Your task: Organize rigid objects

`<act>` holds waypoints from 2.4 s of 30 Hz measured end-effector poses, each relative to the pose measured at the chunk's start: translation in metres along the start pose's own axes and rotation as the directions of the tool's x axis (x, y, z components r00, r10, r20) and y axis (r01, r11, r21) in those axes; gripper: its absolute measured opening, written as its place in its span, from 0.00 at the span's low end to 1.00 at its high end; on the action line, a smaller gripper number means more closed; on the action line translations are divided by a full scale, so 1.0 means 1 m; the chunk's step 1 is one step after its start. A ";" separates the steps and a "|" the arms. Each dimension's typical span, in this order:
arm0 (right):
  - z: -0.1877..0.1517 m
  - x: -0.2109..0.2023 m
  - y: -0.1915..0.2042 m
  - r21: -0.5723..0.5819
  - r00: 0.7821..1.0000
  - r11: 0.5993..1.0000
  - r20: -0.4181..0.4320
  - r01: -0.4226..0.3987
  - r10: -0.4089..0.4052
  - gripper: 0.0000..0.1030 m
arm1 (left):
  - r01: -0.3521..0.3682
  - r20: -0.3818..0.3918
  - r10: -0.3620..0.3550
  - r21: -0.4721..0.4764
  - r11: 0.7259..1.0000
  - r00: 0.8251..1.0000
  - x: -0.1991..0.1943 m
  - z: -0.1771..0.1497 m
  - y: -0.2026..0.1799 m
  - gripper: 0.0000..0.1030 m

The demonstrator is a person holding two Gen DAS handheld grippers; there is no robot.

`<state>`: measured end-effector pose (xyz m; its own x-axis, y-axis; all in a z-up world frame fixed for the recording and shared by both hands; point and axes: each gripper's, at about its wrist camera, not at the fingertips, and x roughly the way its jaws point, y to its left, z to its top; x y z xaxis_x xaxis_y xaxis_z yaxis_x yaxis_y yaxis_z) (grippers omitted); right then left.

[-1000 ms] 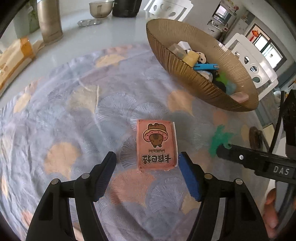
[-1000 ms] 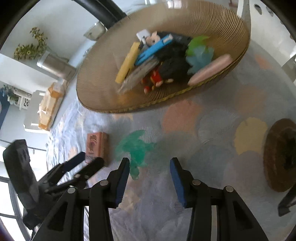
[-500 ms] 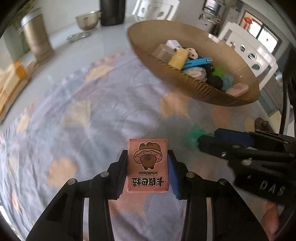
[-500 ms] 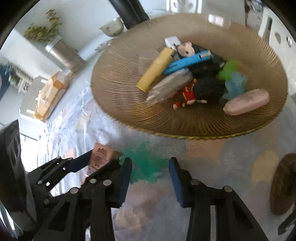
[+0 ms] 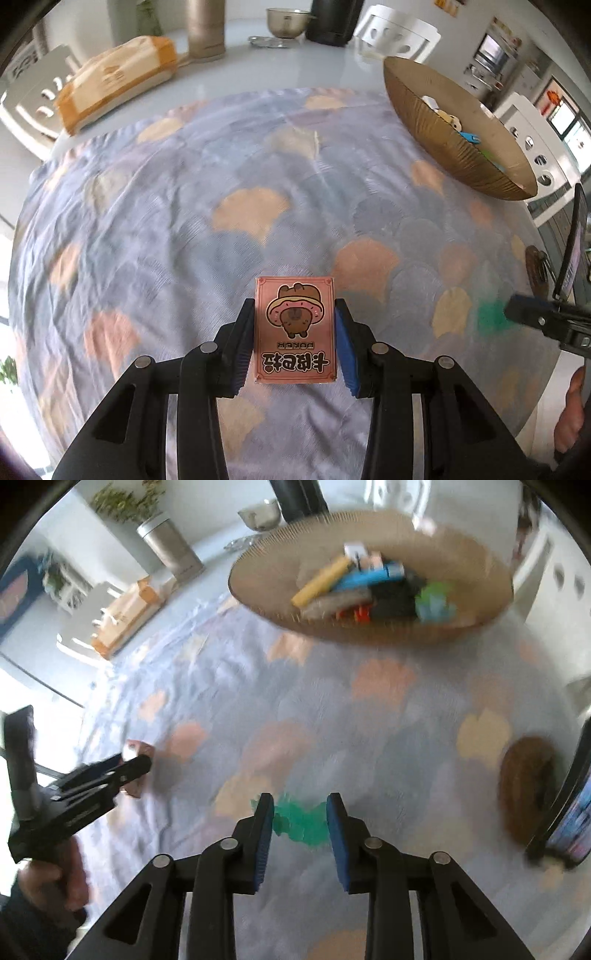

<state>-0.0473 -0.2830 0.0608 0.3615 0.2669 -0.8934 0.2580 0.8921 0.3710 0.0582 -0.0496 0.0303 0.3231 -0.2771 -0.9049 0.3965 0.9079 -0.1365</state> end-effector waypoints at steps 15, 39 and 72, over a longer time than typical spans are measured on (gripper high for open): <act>-0.013 0.012 -0.001 -0.008 0.999 1.000 -0.031 0.020 -0.020 0.66 | 0.009 -0.022 -0.009 0.014 1.000 1.000 -0.007 -0.038 -0.013 0.36; 0.112 -0.125 0.016 -0.077 0.948 0.987 0.300 0.139 -0.110 0.46 | 0.100 0.259 -0.127 0.115 0.988 0.958 -0.083 0.107 -0.095 0.36; 0.142 -0.088 0.006 0.011 0.995 1.000 0.094 0.019 -0.020 0.63 | 0.070 0.199 -0.061 -0.040 0.997 0.978 -0.070 0.127 -0.102 0.68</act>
<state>0.0498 -0.3532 0.1779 0.4391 0.2139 -0.8726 0.2746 0.8928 0.3570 0.1045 -0.1627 0.1593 0.4629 -0.3891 -0.7964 0.3833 0.8980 -0.2159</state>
